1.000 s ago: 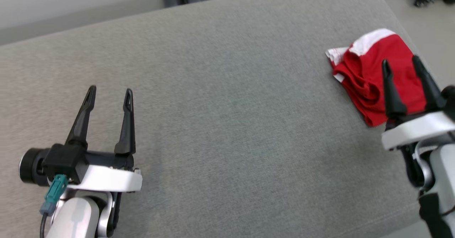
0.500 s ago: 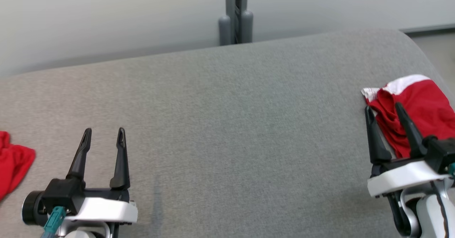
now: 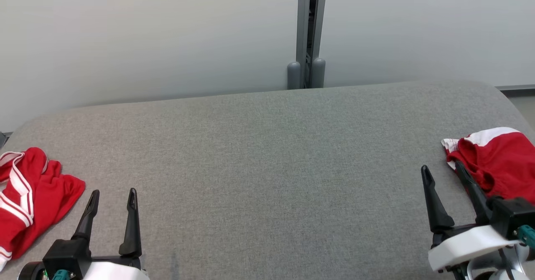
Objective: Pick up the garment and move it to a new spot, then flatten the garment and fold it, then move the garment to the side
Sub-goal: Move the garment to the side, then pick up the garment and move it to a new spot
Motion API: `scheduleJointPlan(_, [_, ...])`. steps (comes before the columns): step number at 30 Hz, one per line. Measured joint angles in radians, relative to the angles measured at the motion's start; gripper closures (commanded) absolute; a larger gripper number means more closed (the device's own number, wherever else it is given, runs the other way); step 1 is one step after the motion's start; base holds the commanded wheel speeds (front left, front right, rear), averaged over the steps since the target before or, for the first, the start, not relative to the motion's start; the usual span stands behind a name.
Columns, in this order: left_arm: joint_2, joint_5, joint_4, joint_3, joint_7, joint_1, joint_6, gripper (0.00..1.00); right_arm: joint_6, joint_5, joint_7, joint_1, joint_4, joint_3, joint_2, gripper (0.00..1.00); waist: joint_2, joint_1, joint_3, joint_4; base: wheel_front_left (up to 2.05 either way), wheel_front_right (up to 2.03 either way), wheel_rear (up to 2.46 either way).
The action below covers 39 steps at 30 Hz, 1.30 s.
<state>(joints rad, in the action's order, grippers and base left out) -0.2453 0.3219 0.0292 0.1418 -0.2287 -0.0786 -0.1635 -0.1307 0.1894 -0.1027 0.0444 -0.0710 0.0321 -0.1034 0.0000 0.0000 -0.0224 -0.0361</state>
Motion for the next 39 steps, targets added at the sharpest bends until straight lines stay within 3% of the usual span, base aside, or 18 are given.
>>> scheduleJointPlan(16, [-0.018, 0.027, 0.0, 0.01, 0.028, -0.058, 0.008, 0.0, 0.0, -0.008, 0.049, -0.114, 0.073, -0.026, 0.033, 0.0, 0.0, -0.0001, -0.04, 0.015, 0.0, 0.0, 0.0])
scheduleJointPlan(39, [-0.025, 0.037, -0.017, 0.017, 0.036, -0.061, -0.014, 0.0, 0.0, -0.012, 0.058, -0.118, 0.087, -0.027, 0.044, 0.0, 0.0, 0.0, -0.043, 0.013, 0.0, 0.0, 0.0])
